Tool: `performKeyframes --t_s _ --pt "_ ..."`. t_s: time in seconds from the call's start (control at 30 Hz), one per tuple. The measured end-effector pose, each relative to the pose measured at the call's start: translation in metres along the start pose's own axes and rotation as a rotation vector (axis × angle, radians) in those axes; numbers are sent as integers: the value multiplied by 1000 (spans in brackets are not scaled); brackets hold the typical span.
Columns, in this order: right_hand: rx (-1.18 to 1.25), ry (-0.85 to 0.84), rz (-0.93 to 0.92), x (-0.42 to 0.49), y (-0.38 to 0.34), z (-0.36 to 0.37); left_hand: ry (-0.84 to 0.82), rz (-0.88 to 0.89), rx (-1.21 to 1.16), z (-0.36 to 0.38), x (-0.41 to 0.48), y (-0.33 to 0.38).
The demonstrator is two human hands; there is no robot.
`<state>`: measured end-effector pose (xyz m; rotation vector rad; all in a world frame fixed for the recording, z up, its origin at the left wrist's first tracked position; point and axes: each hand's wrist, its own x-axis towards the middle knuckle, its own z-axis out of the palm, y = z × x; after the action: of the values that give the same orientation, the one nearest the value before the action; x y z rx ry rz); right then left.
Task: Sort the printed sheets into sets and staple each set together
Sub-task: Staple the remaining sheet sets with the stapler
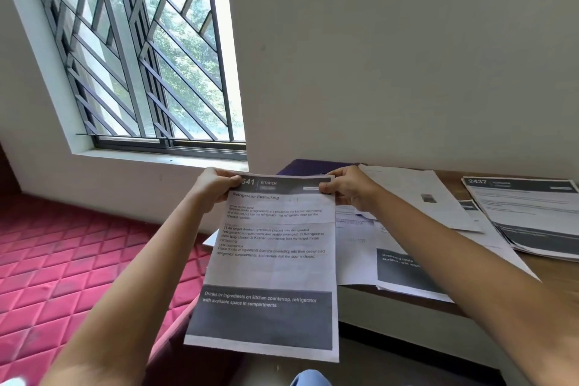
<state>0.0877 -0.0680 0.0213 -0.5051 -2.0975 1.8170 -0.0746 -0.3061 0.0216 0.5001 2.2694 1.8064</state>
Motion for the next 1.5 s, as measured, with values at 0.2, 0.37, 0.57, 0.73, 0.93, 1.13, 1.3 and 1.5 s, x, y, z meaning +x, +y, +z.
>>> performKeyframes --t_s 0.2,0.37,0.57,0.73,0.93,1.13,1.3,1.5 --pt "-8 40 29 8 11 12 -4 -5 96 -5 6 -14" --pt "-76 33 17 12 13 17 132 80 308 8 10 -18" --pt "-209 91 -16 19 18 14 179 148 425 24 21 -25" --pt "-213 117 -3 27 22 10 155 115 457 29 32 -25" --pt "-221 141 -19 33 24 11 194 134 476 34 38 -26" --pt "-275 138 -35 39 26 14 194 109 506 38 41 -30" --pt "-326 150 -52 42 26 16 210 116 512 37 42 -32" --pt "-368 165 -62 47 29 18 235 114 483 36 46 -38"
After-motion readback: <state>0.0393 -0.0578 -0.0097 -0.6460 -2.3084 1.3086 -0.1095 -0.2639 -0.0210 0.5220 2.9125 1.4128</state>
